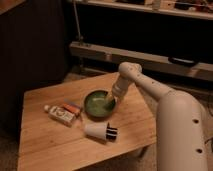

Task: Drag the ceramic bowl in a circle

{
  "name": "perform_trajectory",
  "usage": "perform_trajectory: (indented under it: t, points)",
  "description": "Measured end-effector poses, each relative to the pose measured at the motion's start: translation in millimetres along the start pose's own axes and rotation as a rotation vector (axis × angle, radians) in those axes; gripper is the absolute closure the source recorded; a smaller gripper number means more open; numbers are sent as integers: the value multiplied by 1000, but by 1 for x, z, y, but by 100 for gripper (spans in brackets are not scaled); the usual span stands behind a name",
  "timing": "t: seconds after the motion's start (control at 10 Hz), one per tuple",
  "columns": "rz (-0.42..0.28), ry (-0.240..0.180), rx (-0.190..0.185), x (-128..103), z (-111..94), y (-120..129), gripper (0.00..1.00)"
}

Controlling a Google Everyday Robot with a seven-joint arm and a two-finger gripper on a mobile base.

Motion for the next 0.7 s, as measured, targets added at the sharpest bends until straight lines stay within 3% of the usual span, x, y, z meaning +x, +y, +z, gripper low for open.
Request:
perform_trajectory:
  t: [0.1, 0.5, 0.7]
  points:
    - [1, -2, -1, 0, 1, 0, 47]
    - [9, -3, -12, 3, 1, 0, 86]
    - [-11, 10, -53, 5, -7, -11, 98]
